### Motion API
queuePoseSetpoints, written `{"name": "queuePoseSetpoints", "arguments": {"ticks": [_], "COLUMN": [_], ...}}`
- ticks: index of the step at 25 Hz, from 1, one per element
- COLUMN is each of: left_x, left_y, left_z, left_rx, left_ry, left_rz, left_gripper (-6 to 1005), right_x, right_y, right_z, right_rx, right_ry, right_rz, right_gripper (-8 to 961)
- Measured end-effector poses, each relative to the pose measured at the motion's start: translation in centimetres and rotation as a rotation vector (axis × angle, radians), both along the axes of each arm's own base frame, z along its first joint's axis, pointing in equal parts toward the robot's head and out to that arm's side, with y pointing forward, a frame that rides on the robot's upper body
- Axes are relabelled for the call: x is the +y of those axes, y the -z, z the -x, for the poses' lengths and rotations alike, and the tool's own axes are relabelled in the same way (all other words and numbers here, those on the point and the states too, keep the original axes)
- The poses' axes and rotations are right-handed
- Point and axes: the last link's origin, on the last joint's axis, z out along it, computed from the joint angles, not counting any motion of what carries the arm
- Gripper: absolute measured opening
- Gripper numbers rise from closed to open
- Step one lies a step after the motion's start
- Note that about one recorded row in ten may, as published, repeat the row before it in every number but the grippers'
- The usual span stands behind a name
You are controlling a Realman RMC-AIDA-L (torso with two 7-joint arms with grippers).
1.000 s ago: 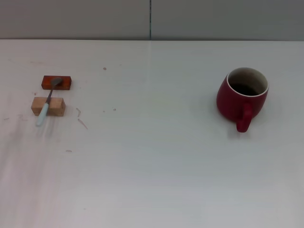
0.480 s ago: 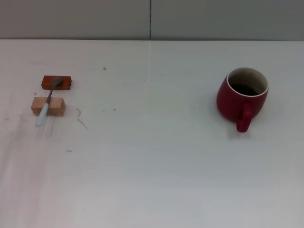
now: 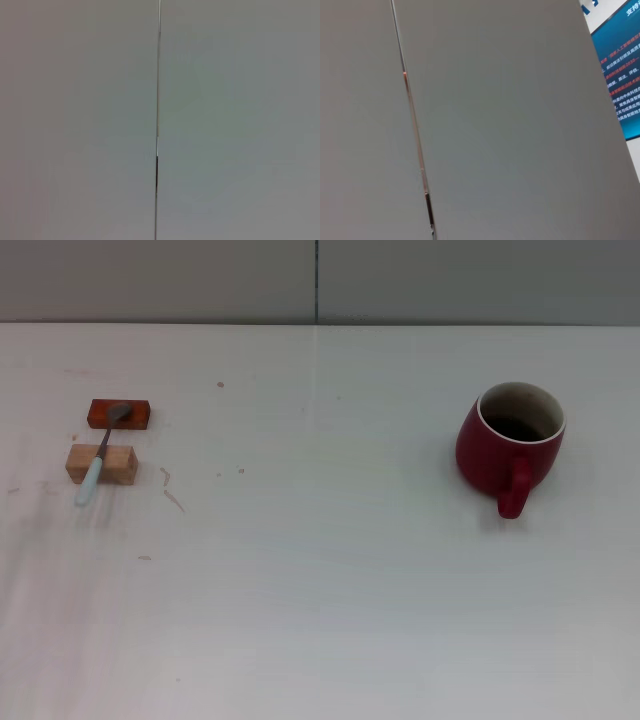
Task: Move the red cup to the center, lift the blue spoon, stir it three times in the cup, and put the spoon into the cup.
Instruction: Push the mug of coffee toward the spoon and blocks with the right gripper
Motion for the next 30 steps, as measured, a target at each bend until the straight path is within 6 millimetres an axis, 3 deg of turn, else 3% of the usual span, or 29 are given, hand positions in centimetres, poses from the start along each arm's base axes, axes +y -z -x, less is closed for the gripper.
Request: {"name": "queuePoseSetpoints", "arguments": {"ticks": [12, 17, 30], "left_x": [-0.1, 0.2, 0.5], "left_y": [0.0, 0.3, 0.4], "left_z": [0.1, -0.3, -0.7], "left_rx": [0.003, 0.008, 0.012], "left_ry": [-0.002, 0.013, 0.027], "left_rz": [0.003, 0.016, 0.022], "left_gripper": [818, 816, 813], "right_x": [5.4, 8.7, 10.9], "right_y": [2.0, 4.3, 7.4], "right_z": [0.0, 1.1, 4.3], "right_rx": [-0.012, -0.024, -0.057], "right_ry": [0.046, 0.056, -0.036], "right_rz": [0.203, 0.367, 0.526], "right_gripper": [-2, -2, -2]}}
